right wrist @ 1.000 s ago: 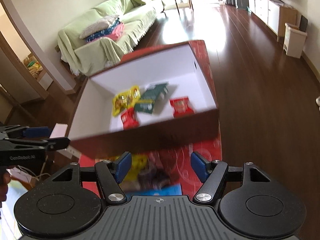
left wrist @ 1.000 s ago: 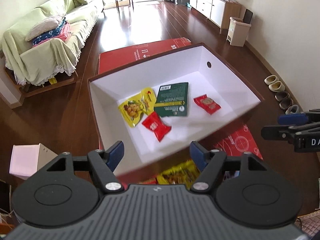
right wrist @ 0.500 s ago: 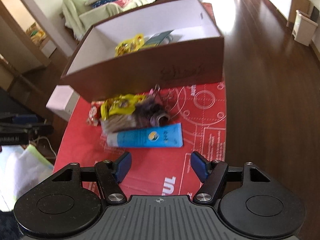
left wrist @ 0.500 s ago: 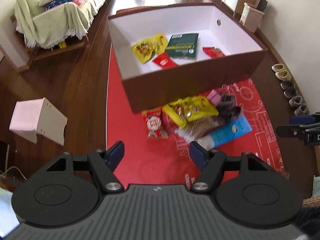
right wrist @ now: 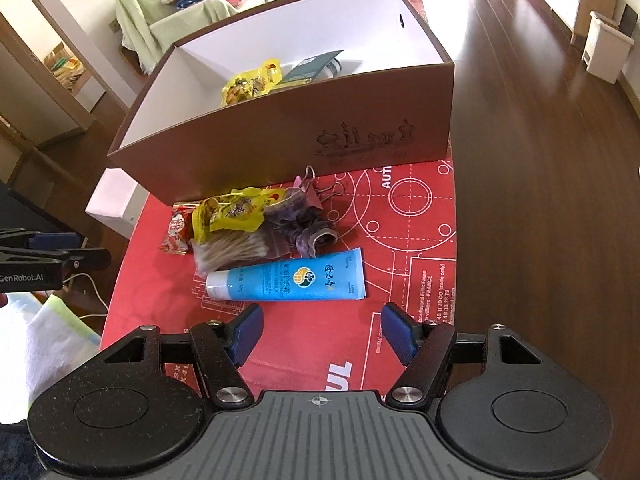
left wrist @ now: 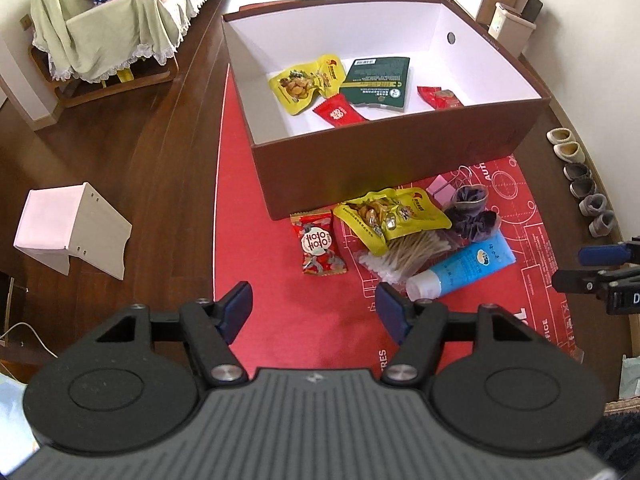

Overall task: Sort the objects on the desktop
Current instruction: 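Withdraw both tools from the box back over the mat, then grasp the red-and-white candy bag with left tool while right tool grasps the purple hair tie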

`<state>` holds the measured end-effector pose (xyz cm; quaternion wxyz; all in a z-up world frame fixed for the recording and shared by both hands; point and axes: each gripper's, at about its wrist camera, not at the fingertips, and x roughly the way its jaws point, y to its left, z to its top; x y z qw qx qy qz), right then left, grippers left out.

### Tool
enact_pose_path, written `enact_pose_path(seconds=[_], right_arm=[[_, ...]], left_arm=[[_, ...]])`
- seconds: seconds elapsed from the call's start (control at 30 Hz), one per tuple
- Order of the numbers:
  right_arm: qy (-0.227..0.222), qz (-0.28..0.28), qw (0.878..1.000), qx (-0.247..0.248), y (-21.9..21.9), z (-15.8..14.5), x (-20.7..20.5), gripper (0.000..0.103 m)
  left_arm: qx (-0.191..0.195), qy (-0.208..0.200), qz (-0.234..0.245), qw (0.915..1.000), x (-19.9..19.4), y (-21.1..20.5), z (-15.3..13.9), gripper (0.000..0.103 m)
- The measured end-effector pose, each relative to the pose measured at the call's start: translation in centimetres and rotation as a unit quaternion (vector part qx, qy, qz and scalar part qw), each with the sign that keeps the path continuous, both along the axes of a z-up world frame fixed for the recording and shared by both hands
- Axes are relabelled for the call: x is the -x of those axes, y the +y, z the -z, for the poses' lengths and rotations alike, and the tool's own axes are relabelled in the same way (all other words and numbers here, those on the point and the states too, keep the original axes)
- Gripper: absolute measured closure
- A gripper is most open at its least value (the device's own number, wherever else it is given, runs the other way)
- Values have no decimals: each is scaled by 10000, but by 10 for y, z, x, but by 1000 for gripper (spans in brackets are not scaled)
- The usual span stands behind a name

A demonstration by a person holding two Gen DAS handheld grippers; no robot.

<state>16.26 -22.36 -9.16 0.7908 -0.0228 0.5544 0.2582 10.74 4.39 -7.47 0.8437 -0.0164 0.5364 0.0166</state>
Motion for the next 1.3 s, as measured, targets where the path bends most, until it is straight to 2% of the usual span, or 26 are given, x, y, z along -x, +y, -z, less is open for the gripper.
enact_pose_path(seconds=[0.17,0.33,0.4,0.5,0.7,0.8,0.9,1.03,1.1,1.23,1.3], right_arm=[[75,65,9999,49,3,5,-6,35],[176,201,9996,109,2,11,-14,35],[216,253,9994,137,1,13,-16,35],[264,324,9990,171,0,15,-21,35],[365,482,9979,249,-2,20,-29,35],[386,506,9976,265,-1,22,-33,35],[378,457,9980,232,2,23,-37,35],[317,265,9990,142,11,24,-42,35],[262,143,9995,96,16,26,-45,35],[29,-136,9999,88,29,31,-50,35],[-151,-279,9994,141,37,35,-55,35]], left_arm=[[95,87,68,9999,-8,3,11,41],[339,177,78,9992,-16,12,29,50],[383,219,77,9990,-20,14,36,50],[363,245,165,9989,-29,14,46,51],[346,312,292,9985,-52,14,66,61],[339,344,340,9983,-62,15,74,61],[343,375,378,9980,-70,15,81,62],[340,484,416,9974,-78,17,95,71],[353,486,414,9973,-80,18,100,73],[338,338,508,9976,-78,18,102,74],[354,335,626,9969,-77,17,102,78]])
